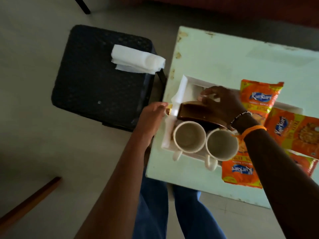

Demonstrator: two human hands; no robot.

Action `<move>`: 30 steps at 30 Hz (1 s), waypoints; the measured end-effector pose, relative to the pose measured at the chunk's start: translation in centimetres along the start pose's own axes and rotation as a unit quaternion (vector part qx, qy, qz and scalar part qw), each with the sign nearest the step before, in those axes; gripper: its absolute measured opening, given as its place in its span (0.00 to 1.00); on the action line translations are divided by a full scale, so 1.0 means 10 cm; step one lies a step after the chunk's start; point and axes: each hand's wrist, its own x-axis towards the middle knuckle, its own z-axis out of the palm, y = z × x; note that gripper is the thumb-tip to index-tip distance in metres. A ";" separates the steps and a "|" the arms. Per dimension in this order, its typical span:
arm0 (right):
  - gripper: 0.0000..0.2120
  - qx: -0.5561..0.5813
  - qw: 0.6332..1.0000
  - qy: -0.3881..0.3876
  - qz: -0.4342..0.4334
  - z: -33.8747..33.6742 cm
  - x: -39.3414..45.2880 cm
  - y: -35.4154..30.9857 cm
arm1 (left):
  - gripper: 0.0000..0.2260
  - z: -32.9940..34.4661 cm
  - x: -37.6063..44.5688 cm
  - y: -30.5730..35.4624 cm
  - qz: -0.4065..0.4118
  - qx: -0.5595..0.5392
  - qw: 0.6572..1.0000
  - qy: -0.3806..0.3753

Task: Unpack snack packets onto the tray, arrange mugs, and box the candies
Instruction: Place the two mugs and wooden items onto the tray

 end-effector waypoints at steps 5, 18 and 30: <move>0.21 0.023 1.000 -0.007 0.004 0.50 0.40 -0.51 | 0.12 -0.53 0.34 0.05 -0.006 -0.039 0.999 0.010; 0.24 0.368 0.893 0.115 0.234 0.88 1.20 -1.19 | 0.10 -1.15 0.88 0.28 0.003 -0.037 0.999 0.024; 0.21 0.426 0.872 0.125 0.206 0.10 0.34 -0.55 | 0.19 -0.54 0.71 0.50 -0.043 -0.248 0.967 -0.039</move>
